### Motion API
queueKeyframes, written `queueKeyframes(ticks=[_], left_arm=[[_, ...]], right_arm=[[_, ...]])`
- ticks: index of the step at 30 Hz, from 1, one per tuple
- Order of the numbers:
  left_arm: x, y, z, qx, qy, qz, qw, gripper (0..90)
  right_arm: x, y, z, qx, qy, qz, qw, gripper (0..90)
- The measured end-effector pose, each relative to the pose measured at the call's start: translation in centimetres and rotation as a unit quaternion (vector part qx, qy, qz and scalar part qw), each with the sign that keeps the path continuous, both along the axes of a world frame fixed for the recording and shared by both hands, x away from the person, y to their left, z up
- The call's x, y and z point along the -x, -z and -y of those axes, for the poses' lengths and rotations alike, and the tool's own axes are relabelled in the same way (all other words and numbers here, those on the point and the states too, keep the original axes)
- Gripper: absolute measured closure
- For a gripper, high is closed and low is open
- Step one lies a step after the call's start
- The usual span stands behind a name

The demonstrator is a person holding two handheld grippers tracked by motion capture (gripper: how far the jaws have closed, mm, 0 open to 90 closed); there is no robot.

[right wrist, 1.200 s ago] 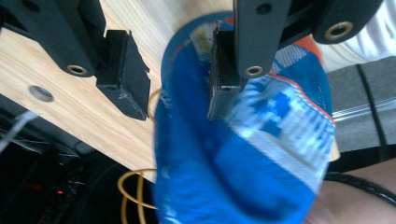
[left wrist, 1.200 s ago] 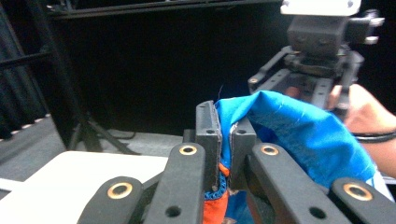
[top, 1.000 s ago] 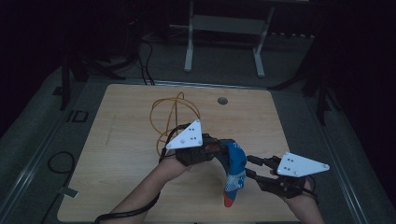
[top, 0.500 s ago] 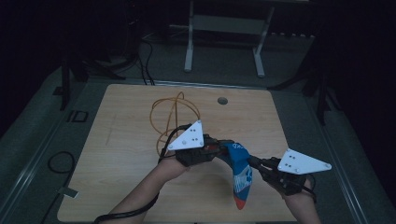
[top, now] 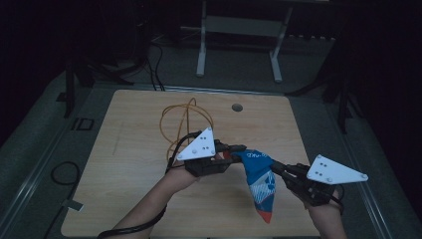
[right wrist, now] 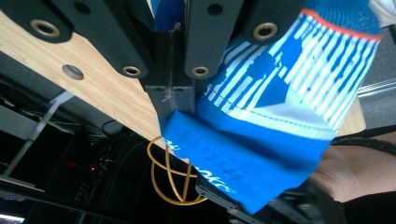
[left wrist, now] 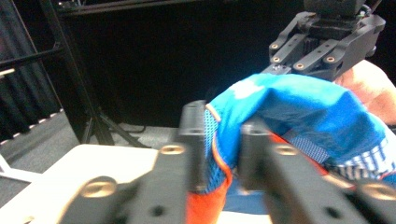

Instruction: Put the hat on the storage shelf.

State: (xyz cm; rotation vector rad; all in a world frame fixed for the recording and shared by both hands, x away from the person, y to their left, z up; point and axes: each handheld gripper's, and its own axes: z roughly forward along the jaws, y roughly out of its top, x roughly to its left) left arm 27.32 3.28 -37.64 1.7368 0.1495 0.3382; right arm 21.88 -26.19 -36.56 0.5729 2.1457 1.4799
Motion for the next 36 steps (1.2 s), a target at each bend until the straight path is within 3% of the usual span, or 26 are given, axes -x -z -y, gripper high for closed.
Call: queueKeyframes(ticks=[3, 10, 16, 19, 25, 26, 36], left_arm=[[0.2, 0.0, -0.6, -0.008, -0.016, -0.004, 0.9998, 52.1], [1.0, 0.4, -2.8, -0.011, -0.052, -0.001, 0.9986, 45.2], [1.7, 1.6, -4.9, -0.003, -0.074, -0.01, 0.9972, 34.8], [2.0, 2.3, -6.0, 0.001, -0.089, -0.017, 0.9958, 25.4], [2.7, 3.9, -8.3, 0.005, -0.138, -0.016, 0.9903, 4.8], [2.8, 4.3, -8.7, 0.002, -0.15, -0.019, 0.9885, 2.5], [3.9, 8.3, -12.3, 0.001, -0.188, -0.045, 0.9811, 2.6]], right_arm=[[-0.2, -0.3, 0.3, -0.01, 0.001, -0.002, 0.9999, 90.0], [-0.5, -1.0, 0.6, -0.024, 0.005, 0.001, 0.9997, 90.0], [-1.0, -1.9, 0.4, -0.033, 0.007, 0.007, 0.9994, 90.0], [-1.3, -2.3, 0.1, -0.036, 0.01, 0.01, 0.9993, 90.0], [-2.5, -3.7, -0.8, -0.044, 0.013, 0.021, 0.9987, 90.0], [-2.8, -4.0, -1.0, -0.045, 0.013, 0.022, 0.9987, 90.0], [-5.3, -5.8, -3.3, -0.044, 0.022, 0.029, 0.9984, 90.0]])
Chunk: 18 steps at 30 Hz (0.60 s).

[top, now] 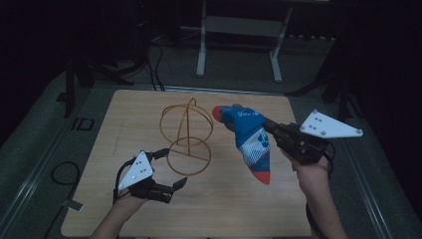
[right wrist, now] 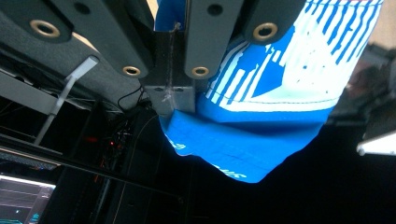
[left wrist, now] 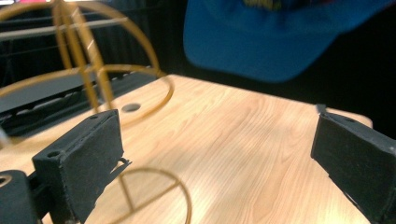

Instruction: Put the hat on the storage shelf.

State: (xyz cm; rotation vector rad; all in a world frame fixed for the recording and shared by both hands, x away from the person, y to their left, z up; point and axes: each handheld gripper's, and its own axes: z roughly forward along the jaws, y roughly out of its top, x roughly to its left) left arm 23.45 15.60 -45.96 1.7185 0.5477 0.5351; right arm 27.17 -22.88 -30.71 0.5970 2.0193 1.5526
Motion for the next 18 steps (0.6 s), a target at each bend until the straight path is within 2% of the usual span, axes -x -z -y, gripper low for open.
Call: queueKeyframes(ticks=[9, 11, 12, 13, 17, 18], left_arm=[[1.1, 4.7, -2.9, -0.004, -0.05, -0.013, 0.9986, 2.7], [1.3, 5.2, -3.2, -0.002, -0.056, -0.016, 0.9983, 2.7], [1.6, 6.2, -3.9, -0.002, -0.07, -0.02, 0.9974, 2.7], [1.8, 6.6, -4.2, -0.002, -0.076, -0.022, 0.9968, 2.7], [2.3, 7.5, -4.9, -0.002, -0.089, -0.024, 0.9957, 2.7], [2.5, 8.1, -5.3, 0.004, -0.097, -0.03, 0.9949, 2.7]], right_arm=[[-3.4, -1.7, -3.3, 0.002, 0.005, -0.008, 0.9999, 90.0], [-3.4, -1.7, -3.3, 0.002, 0.005, -0.008, 0.9999, 90.0], [-3.7, -1.8, -3.6, 0.001, 0.005, -0.011, 0.9999, 90.0], [-4.8, -2.5, -4.9, 0.003, 0.006, -0.011, 0.9999, 90.0], [-5.3, -2.8, -5.6, 0.003, 0.007, -0.01, 0.9999, 90.0], [-5.6, -2.9, -6.0, 0.005, 0.008, -0.009, 0.9999, 90.0]])
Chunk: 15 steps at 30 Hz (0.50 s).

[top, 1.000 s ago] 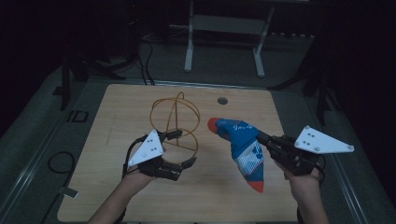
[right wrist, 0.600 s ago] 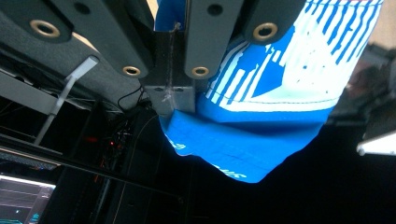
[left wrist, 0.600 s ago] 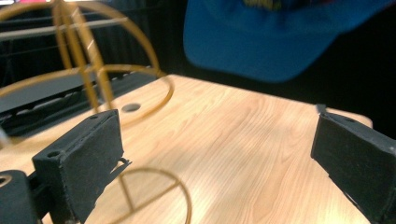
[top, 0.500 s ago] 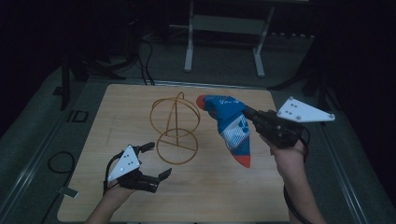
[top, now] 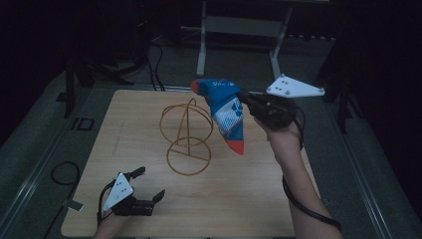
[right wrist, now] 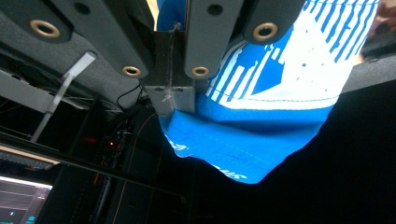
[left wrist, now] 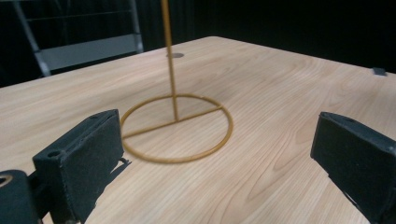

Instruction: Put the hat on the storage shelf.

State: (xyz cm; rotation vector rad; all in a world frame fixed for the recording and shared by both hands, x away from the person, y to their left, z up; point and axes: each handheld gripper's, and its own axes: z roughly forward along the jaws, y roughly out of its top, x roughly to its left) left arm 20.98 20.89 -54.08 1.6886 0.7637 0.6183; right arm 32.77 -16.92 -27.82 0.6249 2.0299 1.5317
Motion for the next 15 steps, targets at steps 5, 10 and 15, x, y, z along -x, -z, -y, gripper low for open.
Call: queueKeyframes(ticks=[5, 10, 15], left_arm=[[0.4, 0.5, -0.6, 0.001, -0.011, -0.002, 0.9999, 2.8], [1.1, 0.8, -0.7, 0.008, -0.021, 0.004, 0.9997, 2.8], [1.1, 0.9, -0.8, 0.012, -0.02, 0.003, 0.9997, 2.8]], right_arm=[[-1.5, -0.3, -2.9, 0.004, -0.009, 0.002, 1.0, 90.0], [-2.4, 0.0, -5.9, 0.016, -0.021, -0.009, 0.9996, 90.0], [-2.8, 0.7, -9.0, 0.035, -0.043, -0.019, 0.9983, 90.0]])
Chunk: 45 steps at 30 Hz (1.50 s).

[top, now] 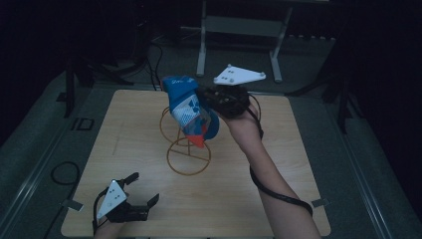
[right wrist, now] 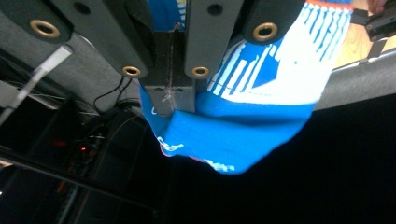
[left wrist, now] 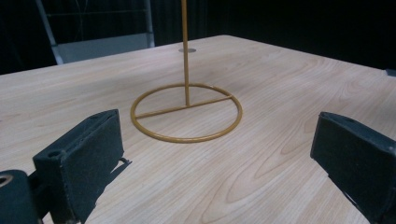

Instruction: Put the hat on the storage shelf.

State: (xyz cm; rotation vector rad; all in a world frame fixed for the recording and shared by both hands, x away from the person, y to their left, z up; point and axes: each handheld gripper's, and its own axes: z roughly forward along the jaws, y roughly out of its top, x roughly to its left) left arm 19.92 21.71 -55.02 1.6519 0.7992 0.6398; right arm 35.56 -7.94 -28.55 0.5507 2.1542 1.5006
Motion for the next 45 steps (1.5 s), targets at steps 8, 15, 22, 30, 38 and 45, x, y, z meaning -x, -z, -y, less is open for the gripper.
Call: queueKeyframes(ticks=[8, 15, 22, 30, 38, 45], left_arm=[[-0.1, 0.3, -0.3, 0.004, -0.003, -0.005, 1.0, 2.8], [-0.1, 0.4, -0.5, 0.011, -0.004, -0.006, 0.9999, 2.8], [-0.1, 0.5, -0.6, 0.012, -0.006, -0.007, 0.9999, 2.8], [-0.2, 0.6, -0.7, 0.012, -0.006, -0.01, 0.9999, 2.8], [-0.2, 0.6, -0.7, 0.013, -0.004, -0.012, 0.9998, 2.8], [-0.2, 0.7, -0.8, 0.016, -0.003, -0.015, 0.9998, 2.8]], right_arm=[[-0.5, 1.0, -3.3, 0.013, -0.029, -0.02, 0.9993, 90.0], [-0.3, 0.5, -4.2, 0.013, -0.05, -0.028, 0.9983, 90.0], [-1.4, 2.1, -5.3, 0.04, -0.048, -0.058, 0.9964, 90.0], [-2.3, 3.7, -5.7, 0.069, -0.046, -0.074, 0.9938, 90.0], [-2.8, 4.9, -6.2, 0.089, -0.033, -0.083, 0.992, 90.0], [-2.8, 5.6, -7.0, 0.11, -0.042, -0.086, 0.9893, 89.7]])
